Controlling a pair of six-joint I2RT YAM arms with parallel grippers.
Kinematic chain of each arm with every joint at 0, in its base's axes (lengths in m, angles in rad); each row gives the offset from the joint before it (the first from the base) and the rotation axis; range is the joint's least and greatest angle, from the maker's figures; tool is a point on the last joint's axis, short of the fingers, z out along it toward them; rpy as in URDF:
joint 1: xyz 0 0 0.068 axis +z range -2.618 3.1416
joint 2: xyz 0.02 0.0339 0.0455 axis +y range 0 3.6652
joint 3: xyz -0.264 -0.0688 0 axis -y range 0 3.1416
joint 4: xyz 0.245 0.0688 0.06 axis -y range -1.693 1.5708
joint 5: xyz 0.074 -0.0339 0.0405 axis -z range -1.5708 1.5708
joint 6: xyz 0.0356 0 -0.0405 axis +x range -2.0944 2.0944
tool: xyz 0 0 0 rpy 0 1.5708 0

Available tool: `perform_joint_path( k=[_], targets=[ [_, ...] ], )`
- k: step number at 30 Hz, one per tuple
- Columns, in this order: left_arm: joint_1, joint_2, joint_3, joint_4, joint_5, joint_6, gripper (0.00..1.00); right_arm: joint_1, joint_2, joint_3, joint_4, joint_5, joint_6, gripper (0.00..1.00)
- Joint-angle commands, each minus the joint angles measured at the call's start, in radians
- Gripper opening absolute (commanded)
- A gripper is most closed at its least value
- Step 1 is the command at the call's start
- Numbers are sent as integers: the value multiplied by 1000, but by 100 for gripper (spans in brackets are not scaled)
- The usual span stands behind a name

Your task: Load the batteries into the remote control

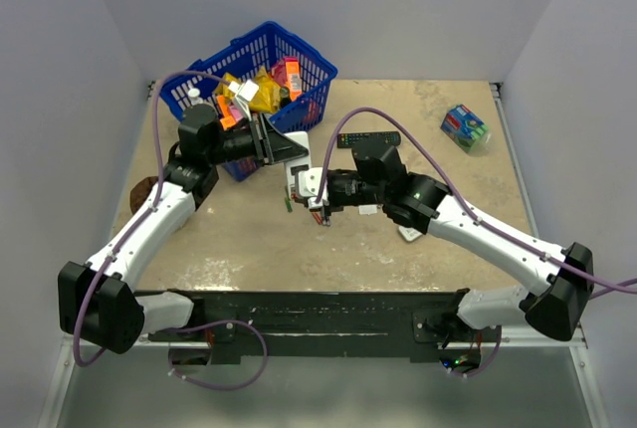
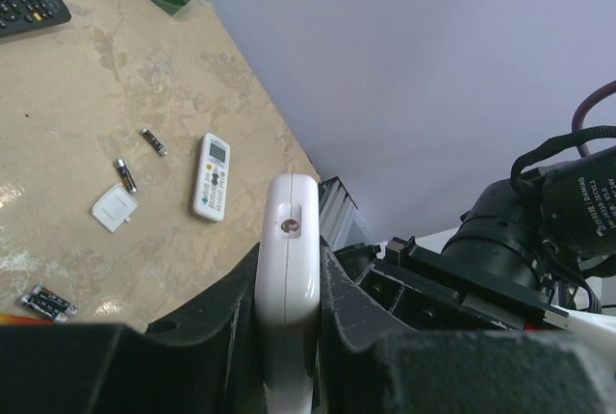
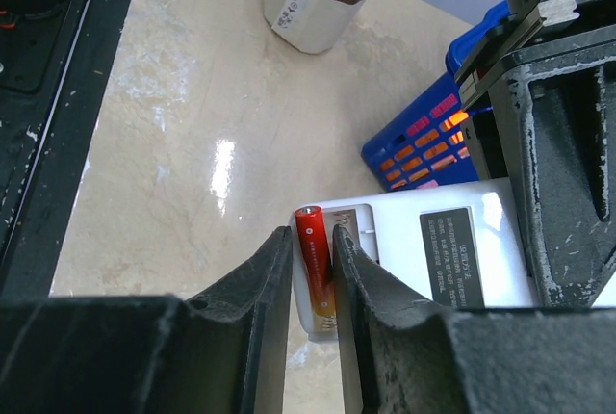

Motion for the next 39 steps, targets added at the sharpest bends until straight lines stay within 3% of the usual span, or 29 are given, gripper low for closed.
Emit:
perform_joint_path(
  k=[1,16,39],
  targets=[
    [-2,-10,-12,71,20,-97,0,-4,23,11,-46,32,-1,26],
    [-2,-13,-99,104,19,-165,0,-12,35,5,-50,67,-4,28],
    [0,6,-167,156,25,-212,0,-30,32,-3,-39,70,5,41]
  ],
)
